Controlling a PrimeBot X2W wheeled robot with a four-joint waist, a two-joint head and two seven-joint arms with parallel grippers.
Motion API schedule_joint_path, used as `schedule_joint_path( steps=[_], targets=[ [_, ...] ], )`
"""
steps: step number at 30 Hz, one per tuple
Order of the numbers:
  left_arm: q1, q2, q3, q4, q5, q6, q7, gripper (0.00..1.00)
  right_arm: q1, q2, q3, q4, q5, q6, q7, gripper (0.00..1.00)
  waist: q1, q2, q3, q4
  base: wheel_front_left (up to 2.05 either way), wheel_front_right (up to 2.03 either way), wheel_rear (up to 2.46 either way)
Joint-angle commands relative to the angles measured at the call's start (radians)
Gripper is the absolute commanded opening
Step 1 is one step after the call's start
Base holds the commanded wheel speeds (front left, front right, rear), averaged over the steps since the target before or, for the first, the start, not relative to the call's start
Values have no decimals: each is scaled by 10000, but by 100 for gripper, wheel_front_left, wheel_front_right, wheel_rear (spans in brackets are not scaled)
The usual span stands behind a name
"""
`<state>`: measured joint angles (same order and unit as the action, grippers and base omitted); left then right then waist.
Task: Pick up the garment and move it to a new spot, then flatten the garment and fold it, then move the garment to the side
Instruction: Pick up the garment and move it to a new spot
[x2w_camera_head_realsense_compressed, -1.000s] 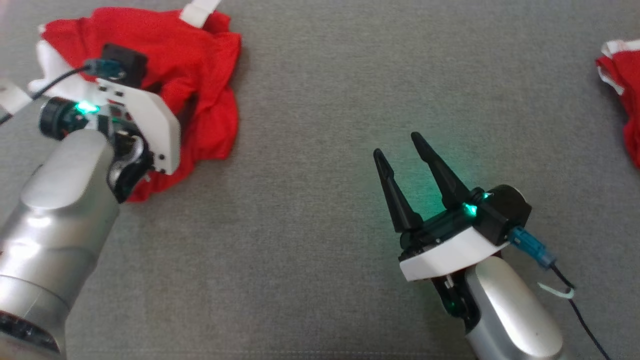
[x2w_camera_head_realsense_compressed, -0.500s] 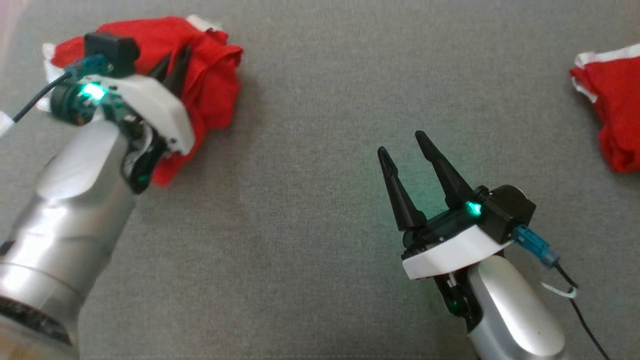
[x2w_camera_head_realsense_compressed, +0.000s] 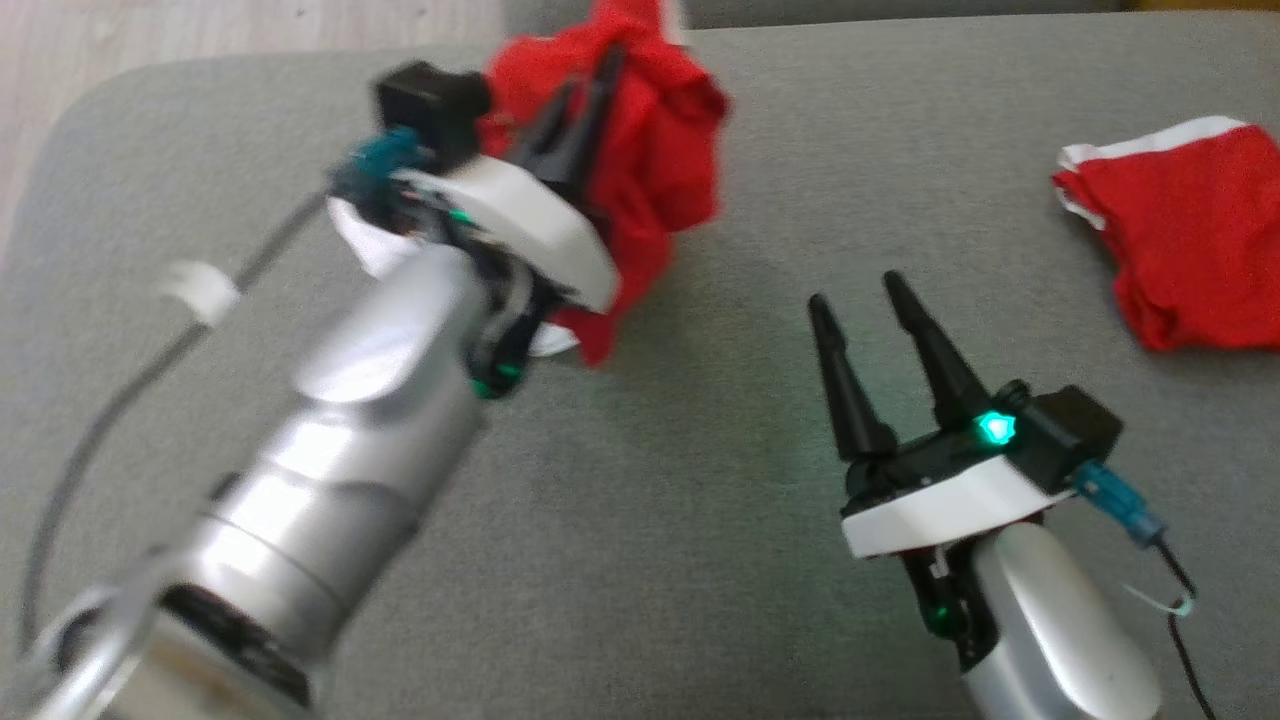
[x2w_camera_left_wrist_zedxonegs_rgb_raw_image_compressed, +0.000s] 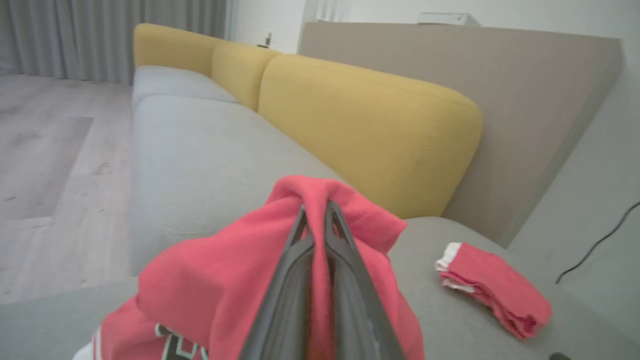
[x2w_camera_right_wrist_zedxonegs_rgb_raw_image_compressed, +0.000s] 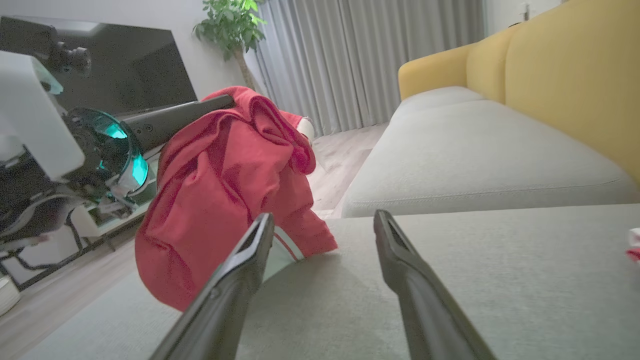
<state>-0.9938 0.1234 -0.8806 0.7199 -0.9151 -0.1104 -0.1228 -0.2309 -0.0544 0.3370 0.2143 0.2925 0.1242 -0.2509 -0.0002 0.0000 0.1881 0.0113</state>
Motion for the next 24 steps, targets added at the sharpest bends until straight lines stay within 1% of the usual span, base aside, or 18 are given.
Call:
schedule_joint_path(
  steps=[1,3,5,6,9,13,15,18,21,24],
  targets=[
    [-280,-91,199,-334,21,172,-230,0,29,41,33,-424,101,65,-108,100,2,0,-106,-209,0,0,0],
    [-85,-428,134,-349,-77,386,-437,0,60,41,-168,-487,144,65,-108,100,2,0,-144,-377,0,0,0],
    [115,-623,-40,-369,-156,621,-586,0,85,41,-310,-527,197,65,-108,100,2,0,-167,-543,0,0,0],
    [202,-673,-156,-386,-169,770,-671,100,92,41,-351,-541,217,65,-108,100,2,0,-172,-627,0,0,0],
    [465,-722,-646,-712,-394,1051,-841,100,106,41,-386,-585,231,65,-108,100,2,0,-159,-811,0,0,0],
    [524,-727,-1385,-1072,-659,1379,-948,100,137,41,-403,-626,229,65,-108,100,2,0,-131,-872,0,0,0],
    [467,-728,-1466,-949,-729,1479,-1032,100,183,41,-446,-648,224,65,-108,100,2,0,-136,-818,0,0,0],
    [346,-704,-1372,-554,-626,1481,-1193,100,273,41,-509,-648,212,65,-108,100,2,0,-208,-663,0,0,0],
    [376,-251,-1228,-273,-269,1433,-1324,100,357,41,-582,-653,193,65,-109,100,2,0,-314,-442,0,0,0],
    [702,401,-861,-344,24,1412,-1376,100,442,41,-722,-650,148,65,-109,100,2,0,-429,-156,0,0,0]
  ],
)
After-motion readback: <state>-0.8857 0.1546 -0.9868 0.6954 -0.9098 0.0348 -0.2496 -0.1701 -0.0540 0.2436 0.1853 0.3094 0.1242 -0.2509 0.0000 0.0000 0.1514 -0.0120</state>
